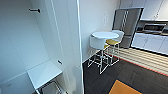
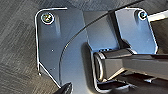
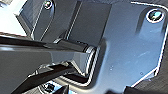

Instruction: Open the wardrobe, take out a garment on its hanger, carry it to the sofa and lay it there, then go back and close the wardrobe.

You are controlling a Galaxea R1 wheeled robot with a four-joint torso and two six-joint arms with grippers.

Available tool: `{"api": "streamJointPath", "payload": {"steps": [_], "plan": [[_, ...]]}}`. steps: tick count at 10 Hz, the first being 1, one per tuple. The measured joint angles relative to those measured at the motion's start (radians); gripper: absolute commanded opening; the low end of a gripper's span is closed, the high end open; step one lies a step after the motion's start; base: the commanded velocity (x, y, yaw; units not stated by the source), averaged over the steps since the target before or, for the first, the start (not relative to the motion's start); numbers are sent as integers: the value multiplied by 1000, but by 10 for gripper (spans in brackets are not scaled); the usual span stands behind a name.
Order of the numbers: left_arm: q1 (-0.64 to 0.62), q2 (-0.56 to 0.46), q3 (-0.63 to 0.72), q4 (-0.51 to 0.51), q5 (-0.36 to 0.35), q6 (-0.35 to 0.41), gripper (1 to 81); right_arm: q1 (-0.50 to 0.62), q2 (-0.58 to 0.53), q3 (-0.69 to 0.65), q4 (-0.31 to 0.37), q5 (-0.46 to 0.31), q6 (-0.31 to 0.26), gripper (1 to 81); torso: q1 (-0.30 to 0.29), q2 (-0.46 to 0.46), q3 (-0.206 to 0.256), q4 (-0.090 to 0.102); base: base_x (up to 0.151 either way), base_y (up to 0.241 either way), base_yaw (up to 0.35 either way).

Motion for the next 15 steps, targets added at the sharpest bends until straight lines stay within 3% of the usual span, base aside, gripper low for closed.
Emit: {"api": "streamJointPath", "payload": {"steps": [9, 12, 15], "plan": [[3, 0, 0, 0, -1, 0, 811, 3, -6, -6, 0, 1, 9, 811, -1, 0, 0, 0, 0, 0, 248], [5, -3, 0, 0, -3, 0, 811, 4, -52, -28, 85, 2, 40, 811, -1, 0, 0, 0, 0, 0, 250], [8, -34, 2, -4, -4, 0, 811, 12, -108, -36, 110, 8, 47, 811, -1, 0, 0, 0, 0, 0, 250]]}}
